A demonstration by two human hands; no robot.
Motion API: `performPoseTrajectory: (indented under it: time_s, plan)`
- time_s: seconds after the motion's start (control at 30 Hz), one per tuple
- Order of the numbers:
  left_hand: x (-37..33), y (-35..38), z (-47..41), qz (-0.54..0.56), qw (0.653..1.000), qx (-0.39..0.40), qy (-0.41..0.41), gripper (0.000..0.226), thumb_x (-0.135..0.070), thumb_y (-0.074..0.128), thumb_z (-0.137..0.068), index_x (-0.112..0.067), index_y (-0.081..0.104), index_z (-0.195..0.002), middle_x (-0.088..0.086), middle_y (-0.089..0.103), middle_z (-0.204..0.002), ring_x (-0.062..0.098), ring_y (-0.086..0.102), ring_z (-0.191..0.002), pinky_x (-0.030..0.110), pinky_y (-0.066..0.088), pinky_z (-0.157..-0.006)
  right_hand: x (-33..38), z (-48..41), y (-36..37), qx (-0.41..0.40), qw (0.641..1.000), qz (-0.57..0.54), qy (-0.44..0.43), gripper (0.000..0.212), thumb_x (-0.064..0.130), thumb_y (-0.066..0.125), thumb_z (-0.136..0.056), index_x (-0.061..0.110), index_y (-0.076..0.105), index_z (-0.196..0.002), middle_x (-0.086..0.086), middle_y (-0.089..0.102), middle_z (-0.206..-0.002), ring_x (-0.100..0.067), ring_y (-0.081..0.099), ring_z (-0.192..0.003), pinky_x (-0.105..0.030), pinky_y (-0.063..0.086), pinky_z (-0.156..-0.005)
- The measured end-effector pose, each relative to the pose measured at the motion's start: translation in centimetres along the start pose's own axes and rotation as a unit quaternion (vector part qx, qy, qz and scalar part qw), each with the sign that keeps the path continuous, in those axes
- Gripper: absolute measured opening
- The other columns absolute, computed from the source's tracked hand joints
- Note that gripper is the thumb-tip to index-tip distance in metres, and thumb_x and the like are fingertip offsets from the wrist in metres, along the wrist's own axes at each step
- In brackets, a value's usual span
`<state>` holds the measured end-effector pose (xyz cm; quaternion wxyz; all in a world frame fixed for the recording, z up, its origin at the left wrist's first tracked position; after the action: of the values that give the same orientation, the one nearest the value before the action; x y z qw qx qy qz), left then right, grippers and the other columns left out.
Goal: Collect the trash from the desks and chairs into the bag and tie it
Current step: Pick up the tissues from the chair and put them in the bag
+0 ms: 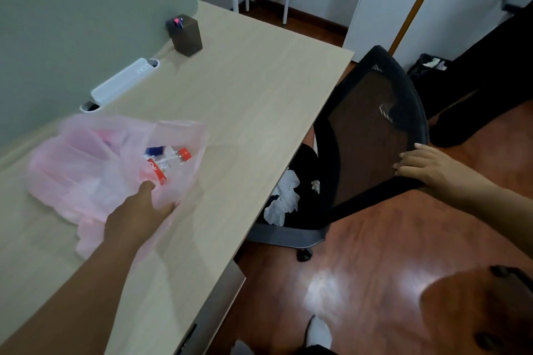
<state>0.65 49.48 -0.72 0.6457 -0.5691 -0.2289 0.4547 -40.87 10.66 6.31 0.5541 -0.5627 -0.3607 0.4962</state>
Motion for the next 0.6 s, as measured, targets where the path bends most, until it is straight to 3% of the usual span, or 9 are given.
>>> performPoseTrajectory:
  time_s: [0.13,0.23,0.37,0.43,0.5,0.6]
  plan:
    - [-0.8,1.3,0.2,0.023,1.0,0.001,-0.012,0.068,-0.064,0.056,-0.085,-0.021,0.038,-0.134,0.013,0.066,-0.112,0.036,0.063,-0.097,0.037,0.045,-0.071,-3.5,1.5,0.2,0.028,0.999,0.026,0.018,0.055,0.001,0.092,-0.048,0.007,0.075,-0.1,-0.011,0.072,-0.109,-0.037,0.066,-0.109,-0.048,0.031,-0.107]
    - [-2.0,2.5,0.6,0.039,0.999,0.006,-0.018,0.058,-0.059,0.055,-0.089,-0.022,0.041,-0.13,0.014,0.067,-0.108,0.035,0.063,-0.092,0.037,0.047,-0.071,-4.8,2.3,0.8,0.044,0.997,0.055,0.033,0.063,-0.001,0.094,-0.042,0.008,0.074,-0.101,-0.013,0.072,-0.11,-0.039,0.066,-0.109,-0.049,0.028,-0.106]
    - [-4.3,5.4,1.4,0.057,0.998,0.028,-0.018,0.037,-0.044,0.05,-0.097,-0.022,0.046,-0.126,0.016,0.067,-0.11,0.034,0.063,-0.093,0.039,0.049,-0.074,-2.1,0.9,2.0,0.101,0.992,0.075,0.017,0.079,0.039,0.096,-0.023,0.02,0.075,-0.096,-0.012,0.071,-0.101,-0.041,0.067,-0.093,-0.059,0.036,-0.098]
    - [-6.1,6.9,1.5,0.06,0.998,0.017,-0.015,0.033,-0.04,0.046,-0.1,-0.023,0.047,-0.129,0.016,0.067,-0.112,0.036,0.063,-0.098,0.04,0.049,-0.076,1.6,-1.4,3.8,0.089,0.995,0.031,-0.013,0.072,0.053,0.089,-0.036,0.029,0.072,-0.103,-0.003,0.069,-0.1,-0.029,0.068,-0.091,-0.055,0.047,-0.094]
    - [-8.1,7.8,1.2,0.069,0.997,-0.012,-0.027,0.029,-0.039,0.042,-0.101,-0.024,0.046,-0.125,0.015,0.068,-0.106,0.036,0.063,-0.094,0.041,0.05,-0.074,4.6,-4.7,7.0,0.06,0.997,-0.037,-0.037,0.057,0.055,0.079,-0.06,0.032,0.067,-0.111,0.004,0.066,-0.101,-0.022,0.066,-0.093,-0.045,0.049,-0.093]
    - [-10.9,9.4,0.8,0.05,0.994,-0.069,-0.068,0.021,-0.042,0.036,-0.101,-0.029,0.045,-0.116,0.008,0.064,-0.085,0.032,0.061,-0.076,0.04,0.051,-0.066,5.5,-8.1,13.0,0.136,0.988,-0.066,-0.02,0.057,0.048,0.064,-0.081,0.03,0.052,-0.134,-0.004,0.059,-0.122,-0.03,0.055,-0.116,-0.047,0.035,-0.106]
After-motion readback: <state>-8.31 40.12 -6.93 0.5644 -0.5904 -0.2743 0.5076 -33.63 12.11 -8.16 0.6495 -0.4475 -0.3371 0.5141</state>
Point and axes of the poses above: each hand's wrist, its own z-axis away from the middle knuckle, its own y-axis out of the palm, x = y × z, the point moved 1 cm from there along -z, towards the middle knuckle
